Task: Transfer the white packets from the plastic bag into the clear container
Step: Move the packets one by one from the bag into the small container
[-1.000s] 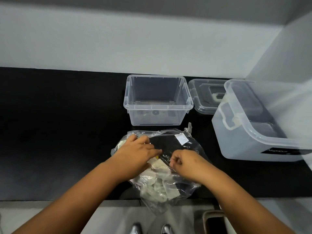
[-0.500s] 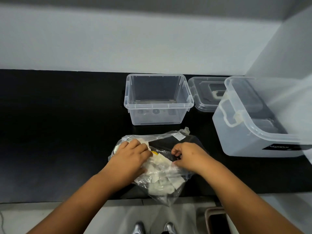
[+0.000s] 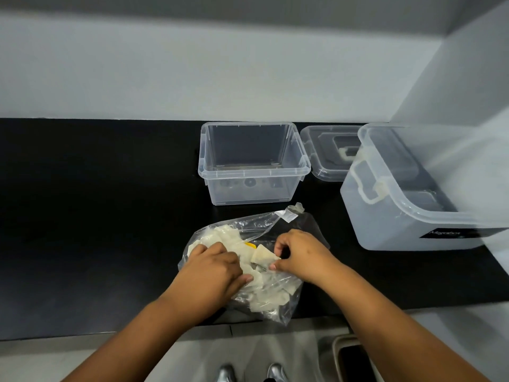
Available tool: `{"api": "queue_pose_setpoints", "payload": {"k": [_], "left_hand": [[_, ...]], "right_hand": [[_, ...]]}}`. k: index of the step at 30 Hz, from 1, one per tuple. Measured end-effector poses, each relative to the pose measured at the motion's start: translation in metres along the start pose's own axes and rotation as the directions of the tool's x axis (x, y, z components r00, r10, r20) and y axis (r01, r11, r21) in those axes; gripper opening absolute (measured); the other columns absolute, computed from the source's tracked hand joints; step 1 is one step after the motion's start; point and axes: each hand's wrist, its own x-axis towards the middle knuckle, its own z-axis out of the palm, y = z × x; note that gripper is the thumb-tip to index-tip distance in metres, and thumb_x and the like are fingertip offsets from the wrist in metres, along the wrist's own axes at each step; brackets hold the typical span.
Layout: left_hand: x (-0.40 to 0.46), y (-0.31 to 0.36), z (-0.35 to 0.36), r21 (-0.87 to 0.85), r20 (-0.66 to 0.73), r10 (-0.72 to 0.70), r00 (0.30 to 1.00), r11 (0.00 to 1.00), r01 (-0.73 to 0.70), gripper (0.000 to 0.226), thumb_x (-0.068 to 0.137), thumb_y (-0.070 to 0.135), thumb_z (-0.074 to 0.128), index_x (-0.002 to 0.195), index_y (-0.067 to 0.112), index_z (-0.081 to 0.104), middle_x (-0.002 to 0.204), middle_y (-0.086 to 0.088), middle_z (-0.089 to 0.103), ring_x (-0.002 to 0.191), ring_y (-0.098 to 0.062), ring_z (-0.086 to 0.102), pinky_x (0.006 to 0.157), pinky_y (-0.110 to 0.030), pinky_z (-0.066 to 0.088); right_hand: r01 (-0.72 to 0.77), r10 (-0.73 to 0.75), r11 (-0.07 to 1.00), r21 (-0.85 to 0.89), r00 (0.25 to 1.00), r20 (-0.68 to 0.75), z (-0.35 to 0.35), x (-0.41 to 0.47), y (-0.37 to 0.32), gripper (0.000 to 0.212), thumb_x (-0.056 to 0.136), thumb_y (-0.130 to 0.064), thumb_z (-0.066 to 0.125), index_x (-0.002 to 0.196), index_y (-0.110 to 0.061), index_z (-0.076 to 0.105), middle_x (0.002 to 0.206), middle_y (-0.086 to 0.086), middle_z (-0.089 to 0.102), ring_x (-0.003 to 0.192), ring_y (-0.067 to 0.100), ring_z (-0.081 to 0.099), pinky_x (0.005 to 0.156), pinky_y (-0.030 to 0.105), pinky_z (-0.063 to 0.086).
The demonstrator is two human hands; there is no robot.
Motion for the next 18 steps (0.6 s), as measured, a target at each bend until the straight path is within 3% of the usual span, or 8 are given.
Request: {"api": "queue_pose_setpoints", "payload": {"k": [5, 9, 12, 15, 18], "left_hand": [[0.026, 0.018, -0.006, -0.224, 0.075, -0.275, 0.959, 0.932, 0.285, 0.024, 0.091, 0.049, 0.046, 0.103, 0.034, 0.059, 0.102, 0.014, 0.061, 0.102, -0.013, 0.052, 0.079, -0.032, 0.036], [0.052, 0.033, 0.003, -0.196, 0.187, -0.363, 0.913, 0.897, 0.396, 0.045, 0.091, 0.047, 0.051, 0.132, 0.030, 0.045, 0.130, 0.009, 0.054, 0.120, -0.019, 0.044, 0.092, -0.037, 0.037], [0.058, 0.038, 0.010, -0.170, 0.224, -0.382, 0.896, 0.890, 0.422, 0.039, 0.088, 0.046, 0.056, 0.125, 0.030, 0.053, 0.125, 0.007, 0.058, 0.117, -0.020, 0.044, 0.089, -0.038, 0.036], [0.055, 0.038, 0.010, -0.230, 0.165, -0.437, 0.884, 0.854, 0.466, 0.031, 0.087, 0.041, 0.059, 0.117, 0.033, 0.057, 0.119, 0.010, 0.058, 0.114, -0.017, 0.045, 0.087, -0.035, 0.036], [0.051, 0.033, 0.005, -0.345, 0.088, -0.474, 0.876, 0.811, 0.473, 0.010, 0.085, 0.032, 0.063, 0.095, 0.034, 0.060, 0.100, 0.013, 0.060, 0.101, -0.015, 0.051, 0.079, -0.031, 0.040]], "right_hand": [[0.011, -0.012, 0.999, 0.051, 1.000, 0.016, -0.003, -0.001, 0.004, 0.022, 0.074, -0.036, 0.079, 0.088, -0.026, 0.065, 0.095, -0.010, 0.063, 0.087, 0.008, 0.060, 0.076, 0.028, 0.052], [0.033, -0.034, 0.999, 0.008, 0.998, 0.057, -0.005, 0.002, 0.007, 0.027, 0.075, -0.031, 0.079, 0.099, -0.026, 0.067, 0.099, -0.011, 0.063, 0.091, 0.007, 0.059, 0.083, 0.029, 0.052], [0.045, -0.046, 0.999, 0.010, 0.997, 0.068, -0.006, 0.004, 0.010, 0.029, 0.074, -0.029, 0.080, 0.100, -0.025, 0.068, 0.100, -0.009, 0.065, 0.090, 0.006, 0.058, 0.084, 0.027, 0.052], [0.045, -0.046, 0.999, 0.013, 0.997, 0.054, -0.007, 0.004, 0.013, 0.029, 0.074, -0.026, 0.080, 0.101, -0.024, 0.069, 0.103, -0.005, 0.067, 0.094, 0.011, 0.061, 0.087, 0.030, 0.053], [0.060, -0.061, 0.998, 0.014, 0.997, 0.056, -0.011, 0.004, 0.016, 0.026, 0.076, -0.022, 0.079, 0.100, -0.019, 0.070, 0.099, -0.002, 0.070, 0.093, 0.013, 0.064, 0.086, 0.030, 0.053]]}}
